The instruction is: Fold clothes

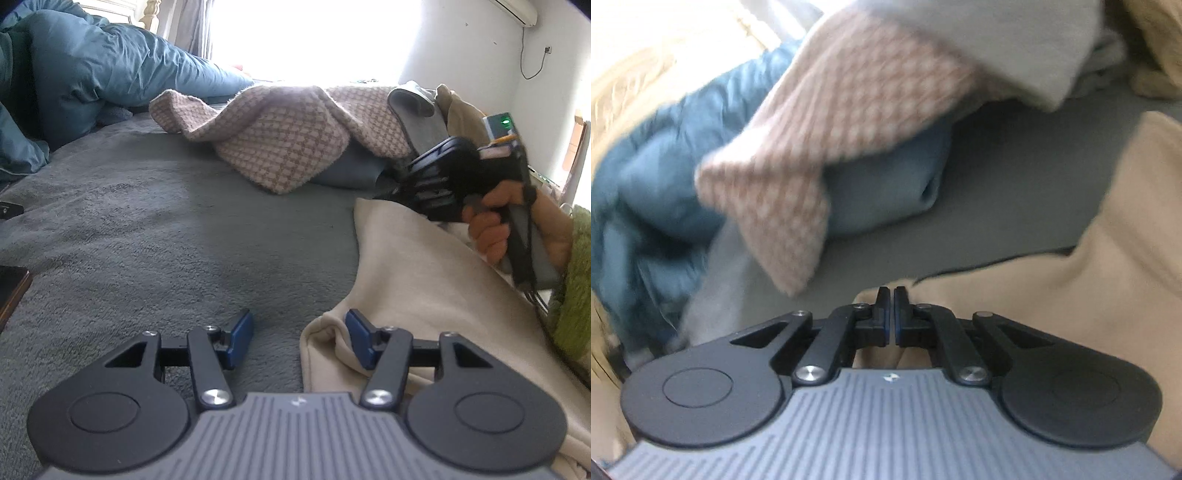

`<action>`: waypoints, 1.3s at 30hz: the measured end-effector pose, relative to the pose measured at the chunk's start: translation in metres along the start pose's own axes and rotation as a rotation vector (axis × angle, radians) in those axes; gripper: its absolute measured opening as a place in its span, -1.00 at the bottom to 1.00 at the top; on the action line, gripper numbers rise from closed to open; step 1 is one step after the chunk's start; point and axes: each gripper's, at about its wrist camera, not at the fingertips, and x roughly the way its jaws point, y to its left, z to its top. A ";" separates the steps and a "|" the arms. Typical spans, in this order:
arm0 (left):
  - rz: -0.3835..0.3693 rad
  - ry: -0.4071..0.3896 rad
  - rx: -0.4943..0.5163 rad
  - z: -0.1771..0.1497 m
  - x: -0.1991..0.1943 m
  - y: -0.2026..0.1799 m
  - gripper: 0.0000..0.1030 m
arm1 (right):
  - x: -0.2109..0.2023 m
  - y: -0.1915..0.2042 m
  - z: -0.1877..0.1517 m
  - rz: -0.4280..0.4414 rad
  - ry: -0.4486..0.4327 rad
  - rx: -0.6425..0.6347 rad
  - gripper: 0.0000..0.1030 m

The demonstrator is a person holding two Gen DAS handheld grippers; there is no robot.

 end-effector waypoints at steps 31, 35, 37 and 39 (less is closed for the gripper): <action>-0.306 -0.020 0.178 -0.028 -0.108 -0.130 0.41 | -0.331 0.021 -0.236 -0.213 -0.219 -0.320 -0.50; -0.347 0.065 0.165 -0.051 -0.103 -0.150 0.41 | -0.302 0.002 -0.265 -0.273 -0.177 -0.332 -0.50; -0.332 0.099 0.150 -0.060 -0.099 -0.156 0.41 | -0.291 -0.007 -0.281 -0.293 -0.166 -0.359 -0.50; -0.290 0.102 0.166 -0.064 -0.098 -0.163 0.41 | -0.290 -0.009 -0.295 -0.299 -0.205 -0.440 -0.50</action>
